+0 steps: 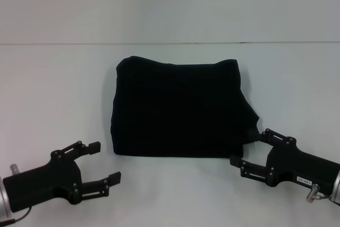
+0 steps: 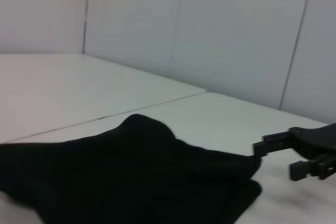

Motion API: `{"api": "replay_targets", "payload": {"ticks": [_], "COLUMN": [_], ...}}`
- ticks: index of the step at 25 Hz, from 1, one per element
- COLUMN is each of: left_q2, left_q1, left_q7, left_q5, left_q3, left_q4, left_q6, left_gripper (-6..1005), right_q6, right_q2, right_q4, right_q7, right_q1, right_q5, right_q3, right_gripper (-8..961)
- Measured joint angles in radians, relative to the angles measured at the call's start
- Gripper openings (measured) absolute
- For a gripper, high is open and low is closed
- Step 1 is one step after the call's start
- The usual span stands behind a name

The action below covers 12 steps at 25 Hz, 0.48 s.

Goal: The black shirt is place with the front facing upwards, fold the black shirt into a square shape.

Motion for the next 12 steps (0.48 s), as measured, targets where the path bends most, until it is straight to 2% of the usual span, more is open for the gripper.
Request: {"api": "replay_targets", "payload": {"ticks": [12], "left_q2": [0.005], "left_q1": [-0.013], "left_q7": [-0.009], "left_q5": [0.001], "left_q3": [0.006], "left_q4": [-0.020], "left_q6": [-0.047], "left_gripper": [937], "right_q6": [0.000], "right_q2": [-0.001], "right_q4": [0.001], "right_q7": [-0.003], "right_q1": [-0.002], "right_q5": [0.001], "right_q3": [0.003], "right_gripper": [866]}}
